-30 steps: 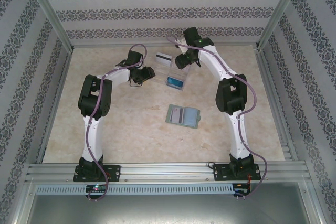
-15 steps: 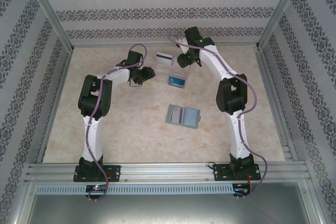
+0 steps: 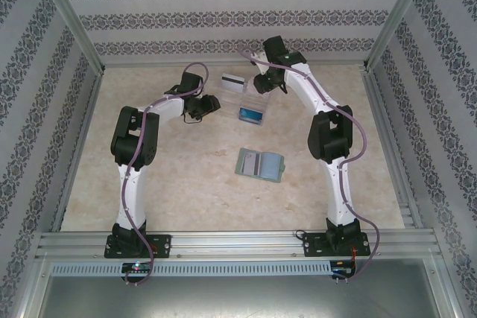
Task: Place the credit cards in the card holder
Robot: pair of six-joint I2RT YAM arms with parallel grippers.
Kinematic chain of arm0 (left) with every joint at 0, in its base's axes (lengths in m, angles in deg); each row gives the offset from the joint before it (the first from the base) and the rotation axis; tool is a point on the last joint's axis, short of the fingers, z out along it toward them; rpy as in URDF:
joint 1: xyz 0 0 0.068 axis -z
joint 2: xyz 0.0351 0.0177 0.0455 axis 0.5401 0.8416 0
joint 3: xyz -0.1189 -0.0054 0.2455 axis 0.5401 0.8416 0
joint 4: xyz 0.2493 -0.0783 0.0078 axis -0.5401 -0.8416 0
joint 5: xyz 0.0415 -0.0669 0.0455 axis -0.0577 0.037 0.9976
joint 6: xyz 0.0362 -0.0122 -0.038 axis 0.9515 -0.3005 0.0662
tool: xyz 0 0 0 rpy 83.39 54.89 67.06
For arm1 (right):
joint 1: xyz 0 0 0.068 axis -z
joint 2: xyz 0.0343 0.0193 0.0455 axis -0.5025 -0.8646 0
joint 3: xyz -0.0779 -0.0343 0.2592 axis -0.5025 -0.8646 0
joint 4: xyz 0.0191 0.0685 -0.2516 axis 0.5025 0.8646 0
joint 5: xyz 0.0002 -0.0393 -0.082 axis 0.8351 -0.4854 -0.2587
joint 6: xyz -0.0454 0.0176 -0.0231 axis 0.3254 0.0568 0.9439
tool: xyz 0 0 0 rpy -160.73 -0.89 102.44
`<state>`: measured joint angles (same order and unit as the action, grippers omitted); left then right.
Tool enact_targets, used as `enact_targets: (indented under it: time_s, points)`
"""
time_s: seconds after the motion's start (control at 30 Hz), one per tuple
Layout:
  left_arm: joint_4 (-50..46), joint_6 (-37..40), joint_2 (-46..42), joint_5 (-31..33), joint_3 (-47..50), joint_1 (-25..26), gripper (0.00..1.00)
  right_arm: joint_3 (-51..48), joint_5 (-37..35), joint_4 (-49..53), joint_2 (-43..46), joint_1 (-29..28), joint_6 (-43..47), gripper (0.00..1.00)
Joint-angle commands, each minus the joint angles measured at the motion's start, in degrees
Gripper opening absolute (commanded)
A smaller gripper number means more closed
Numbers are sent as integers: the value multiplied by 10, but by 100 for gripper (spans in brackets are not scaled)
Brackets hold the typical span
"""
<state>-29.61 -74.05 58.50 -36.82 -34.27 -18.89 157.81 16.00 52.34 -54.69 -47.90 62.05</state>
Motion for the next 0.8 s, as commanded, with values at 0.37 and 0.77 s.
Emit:
enact_targets:
  time_s: [0.37, 0.77]
  points:
    - [-11, 3, 9, -10, 19, 4, 52, 7, 16, -3, 31, 9, -12, 26]
    - [-11, 3, 9, -12, 19, 3, 52, -16, 27, -6, 62, 11, -9, 18]
